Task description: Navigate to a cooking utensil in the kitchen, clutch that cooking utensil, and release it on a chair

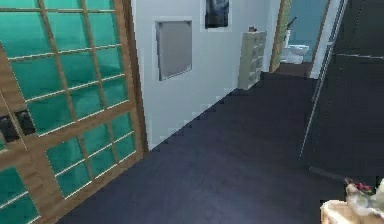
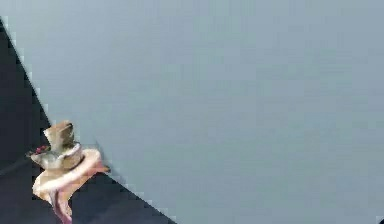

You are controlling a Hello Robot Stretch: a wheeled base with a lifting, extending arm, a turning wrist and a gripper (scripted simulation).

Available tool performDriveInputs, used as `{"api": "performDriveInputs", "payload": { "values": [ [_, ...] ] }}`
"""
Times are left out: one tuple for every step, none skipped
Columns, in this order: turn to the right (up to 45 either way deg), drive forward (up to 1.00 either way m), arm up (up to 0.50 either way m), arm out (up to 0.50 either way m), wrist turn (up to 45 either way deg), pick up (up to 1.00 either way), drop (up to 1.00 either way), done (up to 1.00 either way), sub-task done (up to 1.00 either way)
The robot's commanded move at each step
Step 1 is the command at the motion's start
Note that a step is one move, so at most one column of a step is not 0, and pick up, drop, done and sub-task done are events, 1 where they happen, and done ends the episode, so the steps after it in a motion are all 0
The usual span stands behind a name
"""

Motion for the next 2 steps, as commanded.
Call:
{"api": "performDriveInputs", "payload": {
  "values": [
    [0.0, 0.15, 0.00, 0.00, 0.0, 0.00, 0.00, 0.00, 0.00],
    [-45.0, 0.00, 0.00, 0.00, 0.0, 0.00, 0.00, 0.00, 0.00]
  ]
}}
